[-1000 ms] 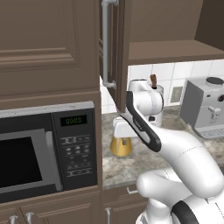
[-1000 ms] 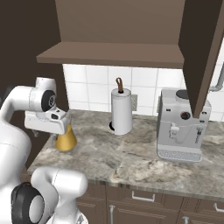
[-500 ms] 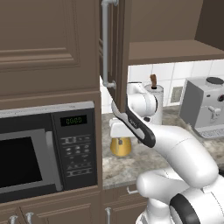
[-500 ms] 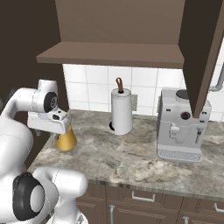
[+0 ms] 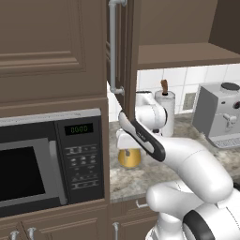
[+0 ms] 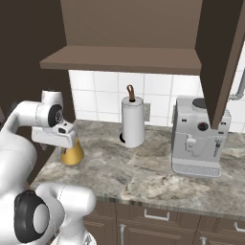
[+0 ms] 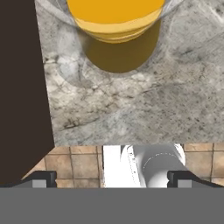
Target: There is a tray on the dining counter. Grab the cup, mug, and pitcher and place them on the tray. The pitcher may be placed next to the tray if it cannot fit the tray.
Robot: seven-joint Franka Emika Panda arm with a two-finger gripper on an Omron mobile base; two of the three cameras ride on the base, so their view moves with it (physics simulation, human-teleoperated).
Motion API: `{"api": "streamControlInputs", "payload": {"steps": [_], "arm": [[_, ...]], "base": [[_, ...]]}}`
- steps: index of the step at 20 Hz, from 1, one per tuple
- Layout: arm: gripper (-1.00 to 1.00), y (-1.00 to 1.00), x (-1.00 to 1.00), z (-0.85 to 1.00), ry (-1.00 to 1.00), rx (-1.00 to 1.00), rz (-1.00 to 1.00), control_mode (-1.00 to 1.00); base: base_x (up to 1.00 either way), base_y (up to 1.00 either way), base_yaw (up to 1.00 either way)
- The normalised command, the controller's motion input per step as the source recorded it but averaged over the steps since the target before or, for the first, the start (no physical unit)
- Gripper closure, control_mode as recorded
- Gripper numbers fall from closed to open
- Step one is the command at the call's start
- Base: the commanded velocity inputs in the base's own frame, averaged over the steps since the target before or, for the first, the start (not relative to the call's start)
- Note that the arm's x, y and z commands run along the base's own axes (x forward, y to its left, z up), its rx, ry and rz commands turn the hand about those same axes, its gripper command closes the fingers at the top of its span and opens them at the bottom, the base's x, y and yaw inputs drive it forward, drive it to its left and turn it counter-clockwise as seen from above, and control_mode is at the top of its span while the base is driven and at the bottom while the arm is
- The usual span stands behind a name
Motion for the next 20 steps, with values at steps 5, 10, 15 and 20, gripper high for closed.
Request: {"api": "streamControlInputs", "payload": {"steps": [5,10,15,20], "arm": [[-1.00,0.02,0.01,-0.06,0.00,0.00,-0.02,-1.00],[-1.00,0.00,0.02,0.00,0.00,0.00,-0.04,-1.00],[-1.00,0.00,0.02,-0.01,0.00,0.00,-0.04,-1.00],[-1.00,0.00,0.01,-0.06,0.00,0.00,-0.03,-1.00]], "base": [[0.00,0.00,0.00],[0.00,0.00,0.00],[0.00,0.00,0.00],[0.00,0.00,0.00]]}}
